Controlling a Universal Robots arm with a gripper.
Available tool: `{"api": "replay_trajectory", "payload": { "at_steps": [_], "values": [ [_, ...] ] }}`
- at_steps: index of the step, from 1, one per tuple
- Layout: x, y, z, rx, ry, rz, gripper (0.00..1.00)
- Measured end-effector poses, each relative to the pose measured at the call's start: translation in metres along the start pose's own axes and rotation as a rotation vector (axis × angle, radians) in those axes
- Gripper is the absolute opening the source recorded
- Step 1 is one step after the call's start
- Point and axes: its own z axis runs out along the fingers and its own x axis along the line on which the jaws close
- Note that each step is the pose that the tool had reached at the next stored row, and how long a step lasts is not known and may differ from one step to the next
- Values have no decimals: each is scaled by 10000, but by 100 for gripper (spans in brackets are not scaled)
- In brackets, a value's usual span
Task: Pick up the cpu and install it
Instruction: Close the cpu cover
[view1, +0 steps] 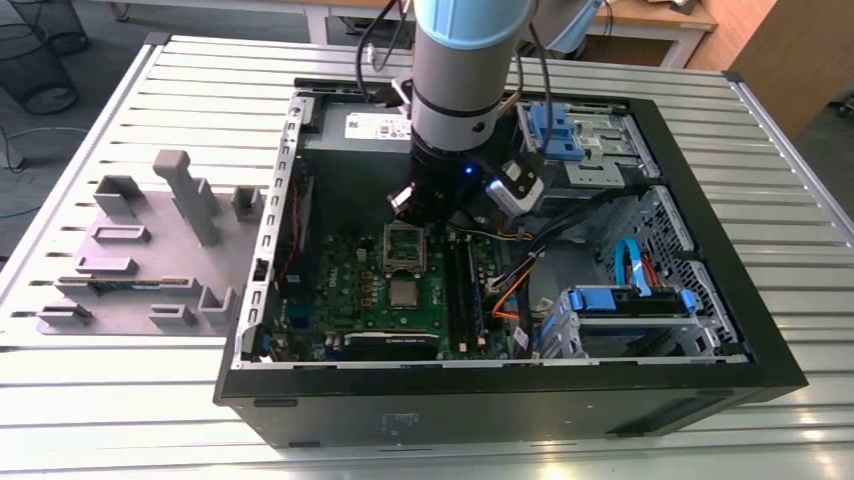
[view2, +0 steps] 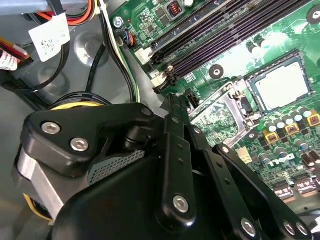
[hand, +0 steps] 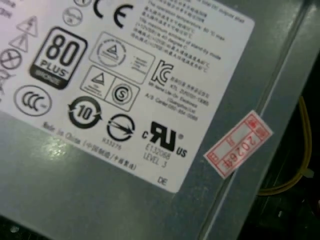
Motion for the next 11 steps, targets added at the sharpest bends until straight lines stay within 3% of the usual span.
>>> {"api": "replay_trajectory", "payload": {
  "at_steps": [11],
  "values": [
    [32, -65, -87, 6, -9, -21, 11]
  ]
}}
